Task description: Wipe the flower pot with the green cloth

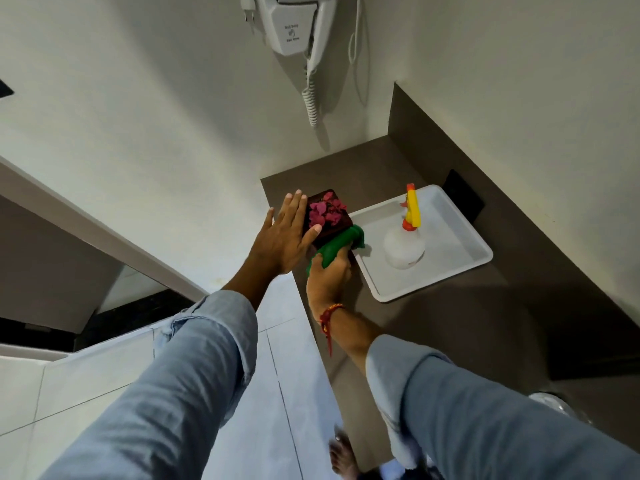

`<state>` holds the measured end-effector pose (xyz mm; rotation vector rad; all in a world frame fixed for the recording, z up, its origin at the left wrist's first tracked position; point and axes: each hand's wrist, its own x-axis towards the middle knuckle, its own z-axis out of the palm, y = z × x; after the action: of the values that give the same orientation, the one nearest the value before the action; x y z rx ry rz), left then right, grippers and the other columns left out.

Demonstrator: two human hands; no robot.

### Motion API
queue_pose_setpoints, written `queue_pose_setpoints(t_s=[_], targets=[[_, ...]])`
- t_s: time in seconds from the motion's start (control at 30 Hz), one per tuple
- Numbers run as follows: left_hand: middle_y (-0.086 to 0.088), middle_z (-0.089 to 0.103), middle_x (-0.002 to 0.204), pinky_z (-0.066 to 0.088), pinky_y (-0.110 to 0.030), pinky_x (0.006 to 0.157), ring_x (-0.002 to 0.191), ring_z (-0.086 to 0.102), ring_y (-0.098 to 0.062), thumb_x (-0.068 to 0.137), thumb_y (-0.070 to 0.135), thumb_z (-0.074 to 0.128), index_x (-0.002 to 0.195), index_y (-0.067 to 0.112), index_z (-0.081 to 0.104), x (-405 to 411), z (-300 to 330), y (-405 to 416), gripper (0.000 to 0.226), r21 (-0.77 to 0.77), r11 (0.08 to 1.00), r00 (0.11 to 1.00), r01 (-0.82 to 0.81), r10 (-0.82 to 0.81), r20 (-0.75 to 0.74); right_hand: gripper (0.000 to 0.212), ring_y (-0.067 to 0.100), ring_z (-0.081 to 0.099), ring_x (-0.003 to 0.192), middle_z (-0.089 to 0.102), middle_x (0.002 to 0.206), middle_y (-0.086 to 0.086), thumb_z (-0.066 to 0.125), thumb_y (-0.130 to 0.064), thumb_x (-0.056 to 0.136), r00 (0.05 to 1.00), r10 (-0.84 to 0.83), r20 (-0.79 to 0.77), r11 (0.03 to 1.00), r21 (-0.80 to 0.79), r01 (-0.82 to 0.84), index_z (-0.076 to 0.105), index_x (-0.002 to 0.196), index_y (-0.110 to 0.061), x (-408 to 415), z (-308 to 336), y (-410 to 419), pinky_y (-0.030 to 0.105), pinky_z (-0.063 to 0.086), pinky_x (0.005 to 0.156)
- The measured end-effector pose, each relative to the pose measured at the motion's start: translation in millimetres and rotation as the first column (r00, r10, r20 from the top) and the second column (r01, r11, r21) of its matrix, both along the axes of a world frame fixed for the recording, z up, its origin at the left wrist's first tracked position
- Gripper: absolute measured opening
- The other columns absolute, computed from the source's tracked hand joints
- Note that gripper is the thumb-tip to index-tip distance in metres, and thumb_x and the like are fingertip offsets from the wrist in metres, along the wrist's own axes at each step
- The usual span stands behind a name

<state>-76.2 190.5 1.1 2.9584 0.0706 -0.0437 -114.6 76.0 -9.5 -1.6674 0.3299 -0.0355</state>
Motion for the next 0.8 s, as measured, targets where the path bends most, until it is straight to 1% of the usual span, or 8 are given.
queue_pose_setpoints(t_s=[0.1, 0.2, 0.27, 0.33, 0.37, 0.43, 0.6, 0.8], targets=[[-0.008, 0.000, 0.166, 0.004, -0.050, 0.120, 0.151, -0.004, -0.024, 0.097, 0.067, 0.011, 0.156, 0.015, 0.000, 0, 0, -2, 0.080, -0.018, 1.000, 1.000, -0.018, 0.018, 0.001, 0.051, 0.032, 0.063, 0.118, 0.063, 0.128, 0.021, 0.063, -0.012, 0.093, 0.998, 0.055, 0.030, 0.996, -0.068, -0.053, 0.046, 0.139, 0.003, -13, -3, 14, 0.034, 0.053, 0.099], [-0.007, -0.001, 0.166, 0.004, -0.050, 0.121, 0.151, -0.005, -0.024, 0.096, 0.067, 0.010, 0.156, 0.015, -0.001, -1, 0, -4, 0.081, -0.019, 1.000, 1.000, -0.023, 0.024, 0.002, 0.042, 0.030, 0.066, 0.112, 0.068, 0.121, 0.019, 0.064, -0.013, 0.092, 0.980, 0.193, 0.049, 0.968, -0.174, -0.182, 0.055, 0.130, 0.002, -26, -19, 9, 0.026, 0.051, 0.093], [-0.007, -0.001, 0.166, 0.004, -0.051, 0.121, 0.151, -0.005, -0.023, 0.097, 0.066, 0.010, 0.157, 0.015, -0.001, -1, 1, -4, 0.080, -0.007, 1.000, 1.000, -0.025, 0.025, 0.003, 0.035, 0.031, 0.066, 0.110, 0.069, 0.117, 0.018, 0.063, -0.011, 0.092, 0.928, 0.373, 0.017, 0.902, -0.238, -0.359, 0.060, 0.125, -0.002, -31, -30, -3, 0.028, 0.051, 0.091], [-0.006, -0.003, 0.166, 0.004, -0.051, 0.121, 0.151, -0.006, -0.022, 0.097, 0.066, 0.009, 0.157, 0.015, -0.001, -1, 2, -4, 0.079, 0.003, 1.000, 1.000, -0.028, 0.028, 0.007, 0.037, 0.029, 0.065, 0.111, 0.068, 0.119, 0.015, 0.059, -0.010, 0.094, 0.845, 0.533, -0.036, 0.809, -0.271, -0.522, 0.057, 0.131, -0.008, -32, -36, -16, 0.031, 0.052, 0.093], [-0.006, -0.003, 0.166, 0.004, -0.051, 0.121, 0.151, -0.006, -0.022, 0.097, 0.065, 0.008, 0.157, 0.014, -0.001, -1, 2, -4, 0.079, 0.007, 1.000, 1.000, -0.024, 0.023, 0.009, 0.044, 0.027, 0.064, 0.113, 0.067, 0.121, 0.013, 0.056, -0.009, 0.094, 0.841, 0.537, -0.061, 0.804, -0.264, -0.533, 0.052, 0.138, -0.010, -32, -36, -21, 0.032, 0.052, 0.094], [-0.006, -0.002, 0.166, 0.005, -0.051, 0.121, 0.151, -0.006, -0.022, 0.097, 0.065, 0.008, 0.157, 0.014, -0.001, -1, 3, -4, 0.079, 0.001, 1.000, 1.000, -0.014, 0.014, 0.010, 0.051, 0.026, 0.063, 0.116, 0.064, 0.127, 0.015, 0.055, -0.008, 0.095, 0.899, 0.423, -0.111, 0.857, -0.272, -0.437, 0.043, 0.145, -0.010, -33, -34, -28, 0.031, 0.052, 0.095], [-0.006, -0.002, 0.166, 0.007, -0.052, 0.122, 0.151, -0.005, -0.023, 0.099, 0.063, 0.013, 0.157, 0.014, 0.000, -1, 2, -3, 0.077, -0.009, 1.000, 1.000, -0.020, 0.020, 0.005, 0.049, 0.033, 0.059, 0.121, 0.061, 0.132, 0.021, 0.055, -0.008, 0.094, 0.987, 0.127, -0.096, 0.882, -0.445, -0.157, 0.045, 0.141, 0.000, -20, -31, -51, 0.034, 0.047, 0.101], [-0.006, 0.000, 0.166, 0.005, -0.051, 0.121, 0.151, -0.004, -0.024, 0.096, 0.067, 0.009, 0.157, 0.015, 0.001, 0, 1, -1, 0.080, -0.001, 1.000, 1.000, -0.014, 0.014, 0.004, 0.050, 0.030, 0.059, 0.122, 0.059, 0.135, 0.019, 0.048, -0.016, 0.100, 0.977, 0.176, -0.124, 0.809, -0.548, -0.215, 0.037, 0.145, 0.000, 8, -30, -30, 0.032, 0.047, 0.101]])
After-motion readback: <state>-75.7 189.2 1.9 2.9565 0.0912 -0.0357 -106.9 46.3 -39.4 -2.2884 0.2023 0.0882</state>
